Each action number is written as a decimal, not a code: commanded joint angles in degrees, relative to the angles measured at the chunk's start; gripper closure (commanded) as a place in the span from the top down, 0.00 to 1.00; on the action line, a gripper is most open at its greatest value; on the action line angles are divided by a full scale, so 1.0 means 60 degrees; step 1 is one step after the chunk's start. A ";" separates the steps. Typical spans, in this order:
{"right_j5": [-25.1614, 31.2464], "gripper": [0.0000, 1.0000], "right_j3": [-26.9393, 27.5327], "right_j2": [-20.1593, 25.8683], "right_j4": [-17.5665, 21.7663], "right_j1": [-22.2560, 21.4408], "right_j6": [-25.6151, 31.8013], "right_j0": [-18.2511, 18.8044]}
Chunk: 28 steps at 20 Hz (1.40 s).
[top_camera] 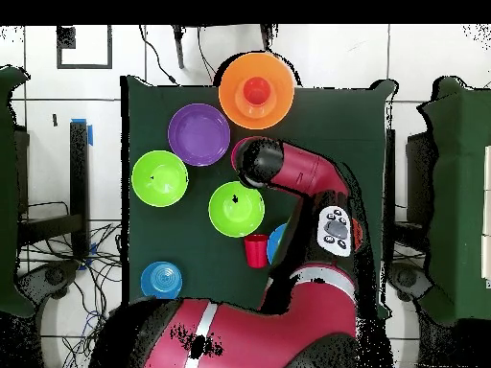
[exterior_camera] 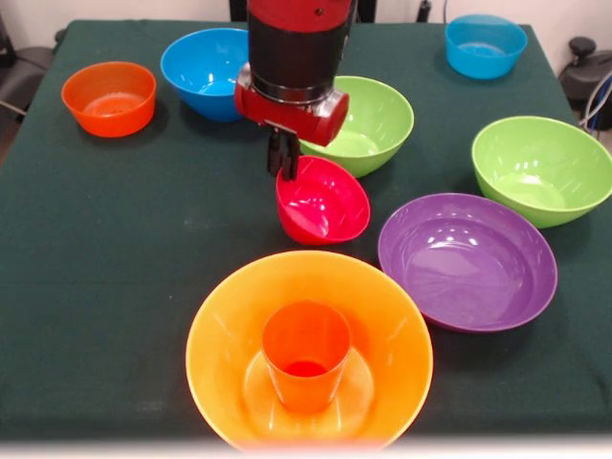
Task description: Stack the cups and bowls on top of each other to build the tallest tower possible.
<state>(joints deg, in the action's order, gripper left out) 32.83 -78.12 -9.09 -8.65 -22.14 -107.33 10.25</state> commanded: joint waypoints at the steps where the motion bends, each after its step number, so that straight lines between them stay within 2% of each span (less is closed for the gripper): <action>1: 0.1184 0.00 -0.0077 0.1000 0.0330 -0.0045 -0.0027 0.0119; 10: 0.1179 0.00 -0.0045 0.1106 0.0322 -0.0041 0.0004 0.0195; 14: 0.1011 0.00 0.0186 0.1207 0.0339 0.0239 0.0097 0.0266; 16: 0.1265 0.00 0.0617 0.1130 0.0393 0.0426 0.0156 0.0242; 19: 0.2214 0.00 0.1315 0.0948 0.0438 0.0480 0.0191 0.0160; 24: 0.2792 0.00 0.0991 0.0850 0.0425 -0.0317 0.0184 0.0050; 28: 0.3292 0.00 0.1174 0.0916 0.0354 -0.0455 0.0139 0.0043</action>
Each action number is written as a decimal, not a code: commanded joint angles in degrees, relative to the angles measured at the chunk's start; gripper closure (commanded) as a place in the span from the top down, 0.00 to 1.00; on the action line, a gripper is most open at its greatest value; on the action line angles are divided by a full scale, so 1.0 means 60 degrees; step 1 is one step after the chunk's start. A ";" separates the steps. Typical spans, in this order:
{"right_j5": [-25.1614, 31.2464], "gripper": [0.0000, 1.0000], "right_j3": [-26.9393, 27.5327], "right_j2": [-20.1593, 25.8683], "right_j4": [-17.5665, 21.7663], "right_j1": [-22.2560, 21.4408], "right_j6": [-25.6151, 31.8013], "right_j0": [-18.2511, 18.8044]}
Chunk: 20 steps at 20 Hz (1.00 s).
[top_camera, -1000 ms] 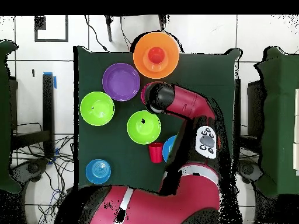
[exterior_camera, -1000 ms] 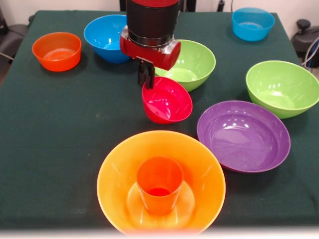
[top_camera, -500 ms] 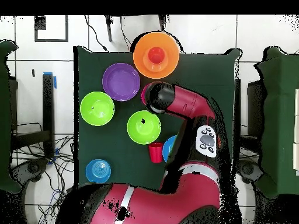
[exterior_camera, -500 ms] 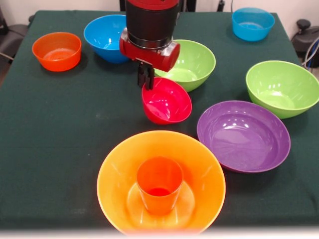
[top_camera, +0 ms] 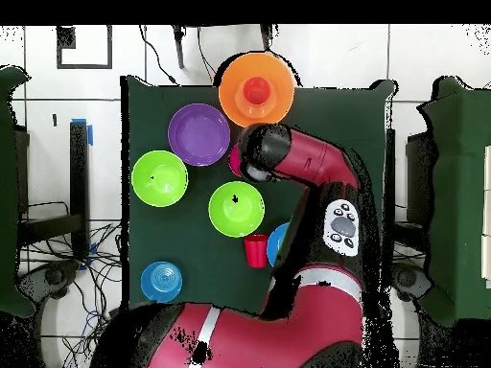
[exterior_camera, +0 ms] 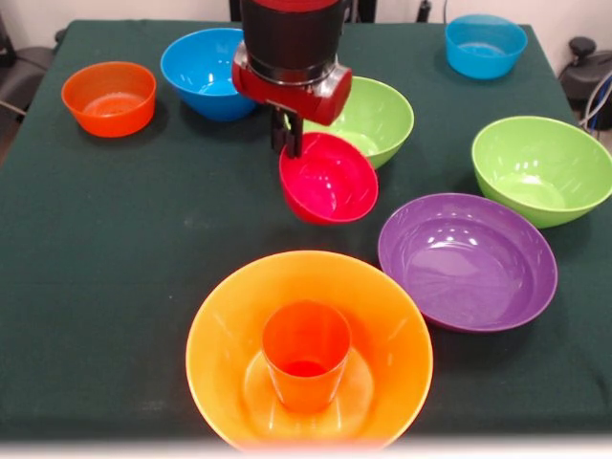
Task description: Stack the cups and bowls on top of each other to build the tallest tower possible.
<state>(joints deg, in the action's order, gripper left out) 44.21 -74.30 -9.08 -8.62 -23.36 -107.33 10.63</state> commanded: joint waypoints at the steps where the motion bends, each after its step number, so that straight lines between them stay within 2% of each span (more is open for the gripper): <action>1: 0.1468 0.00 0.0548 0.0944 0.0339 -0.0283 0.0142 -0.0015; 4: 0.1576 0.00 0.0717 0.0940 0.0373 -0.0252 0.0141 -0.0003; 7: 0.1999 0.00 0.1484 0.0905 0.0468 0.0025 0.0167 0.0002; 10: 0.1900 0.00 0.2027 0.0909 0.0470 0.0295 0.0120 0.0024; 16: 0.2964 0.00 0.3487 0.0729 0.0621 0.0873 0.0132 -0.0013; 20: 0.3124 0.00 0.3610 0.0689 0.0586 0.0908 0.0105 -0.0022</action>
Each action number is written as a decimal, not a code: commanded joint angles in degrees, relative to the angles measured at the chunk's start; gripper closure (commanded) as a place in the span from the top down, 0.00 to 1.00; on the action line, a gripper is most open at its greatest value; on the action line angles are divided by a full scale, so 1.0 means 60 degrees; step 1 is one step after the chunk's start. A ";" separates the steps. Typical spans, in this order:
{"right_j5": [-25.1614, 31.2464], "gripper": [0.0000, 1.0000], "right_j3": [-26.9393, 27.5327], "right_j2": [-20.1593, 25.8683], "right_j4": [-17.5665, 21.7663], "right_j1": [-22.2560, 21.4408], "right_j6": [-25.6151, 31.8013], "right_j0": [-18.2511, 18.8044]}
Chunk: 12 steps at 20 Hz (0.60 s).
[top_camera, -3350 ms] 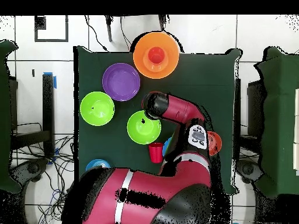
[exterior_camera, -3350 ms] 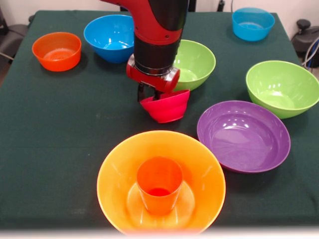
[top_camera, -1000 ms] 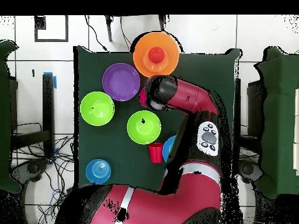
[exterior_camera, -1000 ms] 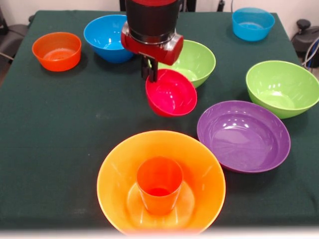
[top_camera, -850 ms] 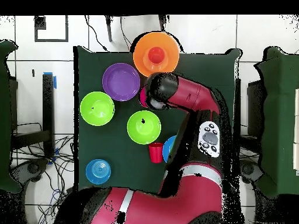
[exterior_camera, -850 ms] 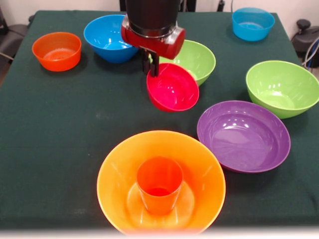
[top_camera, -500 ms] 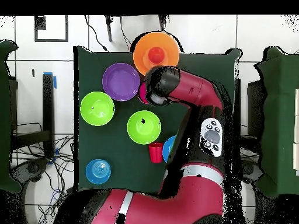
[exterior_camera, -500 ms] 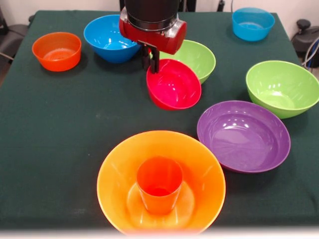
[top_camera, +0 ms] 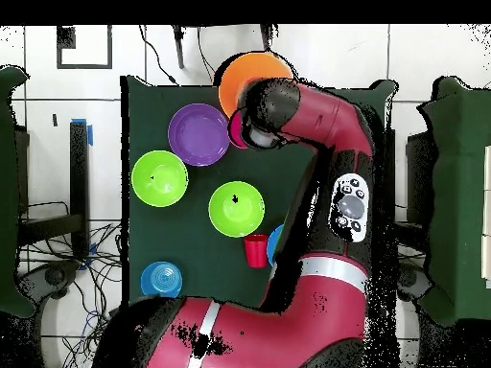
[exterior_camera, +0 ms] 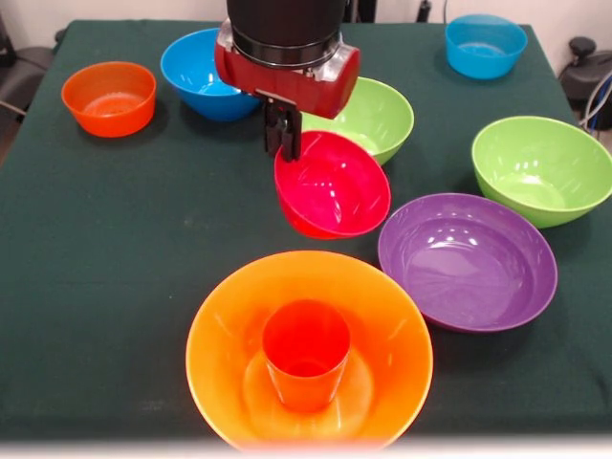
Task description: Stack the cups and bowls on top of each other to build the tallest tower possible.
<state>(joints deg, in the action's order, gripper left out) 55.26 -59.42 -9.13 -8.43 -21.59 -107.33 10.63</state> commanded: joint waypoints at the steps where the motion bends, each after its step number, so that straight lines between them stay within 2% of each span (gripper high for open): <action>1: 0.1347 0.00 0.1170 0.0698 0.0547 0.0616 0.0118 -0.0021; 12: 0.1515 0.00 0.1234 0.0672 0.0512 0.0589 0.0151 -0.0002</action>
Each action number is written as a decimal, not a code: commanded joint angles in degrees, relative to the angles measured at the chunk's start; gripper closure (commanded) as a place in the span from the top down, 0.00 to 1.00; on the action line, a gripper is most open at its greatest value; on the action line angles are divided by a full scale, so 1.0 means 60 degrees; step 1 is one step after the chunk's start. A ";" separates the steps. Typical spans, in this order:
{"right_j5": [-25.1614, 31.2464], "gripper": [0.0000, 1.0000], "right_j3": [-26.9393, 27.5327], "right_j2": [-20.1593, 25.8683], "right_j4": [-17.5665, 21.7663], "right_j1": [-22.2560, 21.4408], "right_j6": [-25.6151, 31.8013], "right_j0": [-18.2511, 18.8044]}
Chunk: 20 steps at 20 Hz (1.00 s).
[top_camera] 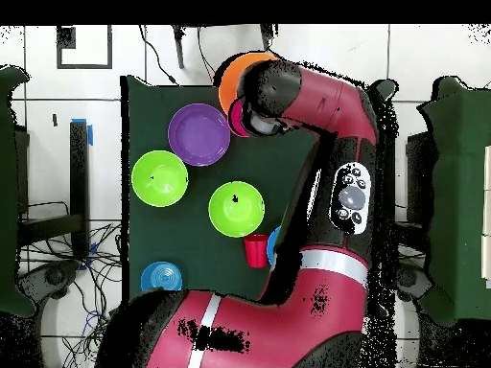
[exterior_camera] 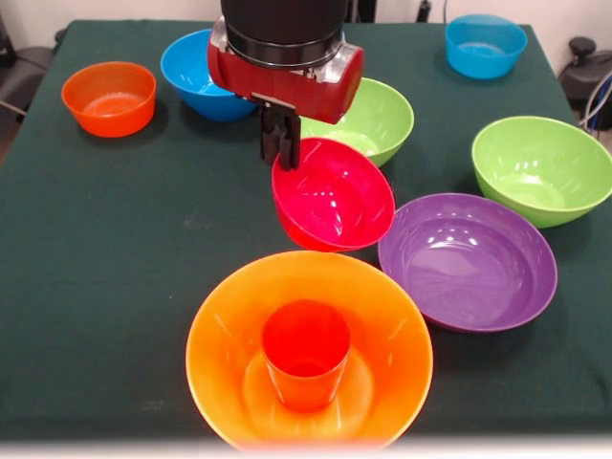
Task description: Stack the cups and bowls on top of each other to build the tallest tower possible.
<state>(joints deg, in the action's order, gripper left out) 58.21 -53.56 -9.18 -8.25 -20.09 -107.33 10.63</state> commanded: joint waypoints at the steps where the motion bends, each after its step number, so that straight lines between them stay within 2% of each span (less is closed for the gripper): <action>1: 0.1057 0.00 0.0252 0.0665 0.0480 0.0321 0.0136 -0.0004; 6: 0.1571 0.00 0.0376 0.0621 0.0462 0.0114 0.0210 0.0006; 13: 0.1485 0.00 0.0244 0.0675 0.0437 0.0065 0.0233 0.0054; 18: 0.1300 0.00 0.0653 0.0751 0.0470 0.0479 0.0206 0.0111; 20: 0.1223 0.00 0.1073 0.0805 0.0486 0.0851 0.0207 0.0164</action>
<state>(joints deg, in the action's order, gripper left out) 62.42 -50.67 -9.23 -8.13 -19.62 -107.33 10.63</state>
